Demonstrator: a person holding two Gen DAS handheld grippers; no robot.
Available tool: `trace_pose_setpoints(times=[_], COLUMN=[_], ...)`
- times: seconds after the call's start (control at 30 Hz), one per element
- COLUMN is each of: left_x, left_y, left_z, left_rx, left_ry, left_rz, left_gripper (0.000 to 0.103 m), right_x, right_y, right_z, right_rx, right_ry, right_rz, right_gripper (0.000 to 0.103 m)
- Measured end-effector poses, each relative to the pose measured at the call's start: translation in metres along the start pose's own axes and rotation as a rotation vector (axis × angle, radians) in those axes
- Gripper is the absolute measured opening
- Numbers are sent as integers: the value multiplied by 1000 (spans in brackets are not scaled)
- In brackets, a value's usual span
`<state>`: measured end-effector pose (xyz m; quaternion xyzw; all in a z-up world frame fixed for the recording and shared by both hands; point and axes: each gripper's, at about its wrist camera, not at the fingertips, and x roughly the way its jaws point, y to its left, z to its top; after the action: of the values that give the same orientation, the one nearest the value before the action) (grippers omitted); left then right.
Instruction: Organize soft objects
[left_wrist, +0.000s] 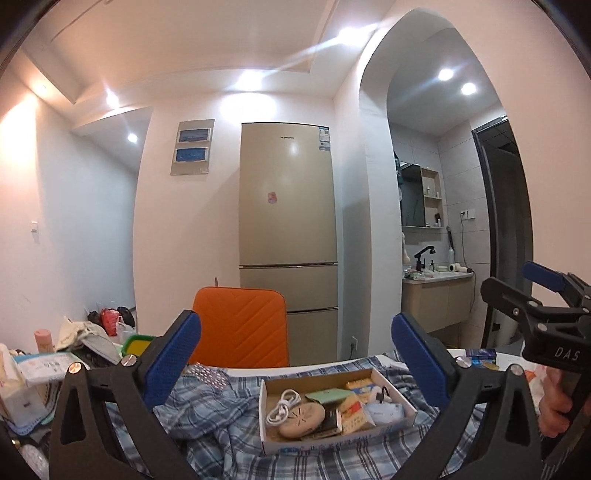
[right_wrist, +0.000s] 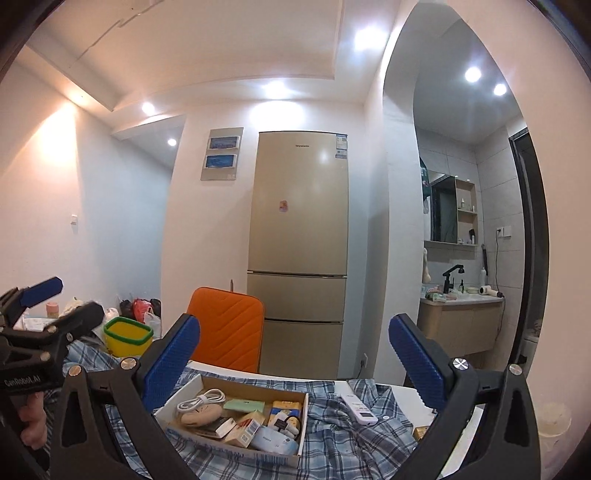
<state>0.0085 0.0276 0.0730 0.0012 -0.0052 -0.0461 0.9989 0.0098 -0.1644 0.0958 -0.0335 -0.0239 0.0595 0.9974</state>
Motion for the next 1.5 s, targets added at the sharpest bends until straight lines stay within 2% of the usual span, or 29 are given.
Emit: trace_pose_setpoints(times=[0.17, 0.33, 0.47, 0.67, 0.93, 1.5], left_x=[1, 4, 8, 7, 5, 7], left_y=[0, -7, -9, -2, -4, -4], left_z=[-28, -53, -59, -60, -60, -60], left_rx=[-16, 17, 13, -26, -18, -14], left_ry=[12, 32, 50, 54, 48, 65], left_rz=[-5, 3, 5, 4, -9, 18], left_gripper=[103, 103, 103, 103, 103, 103], right_x=[1, 9, 16, 17, 20, 18], right_y=[1, -1, -2, -8, 4, 5], right_z=[-25, -57, -78, -80, -81, -83], right_rx=[21, 68, 81, 104, 54, 42], right_ry=[25, 60, 104, 104, 114, 105], right_rz=[21, -5, -10, -7, 1, -3], right_gripper=[103, 103, 103, 103, 103, 103])
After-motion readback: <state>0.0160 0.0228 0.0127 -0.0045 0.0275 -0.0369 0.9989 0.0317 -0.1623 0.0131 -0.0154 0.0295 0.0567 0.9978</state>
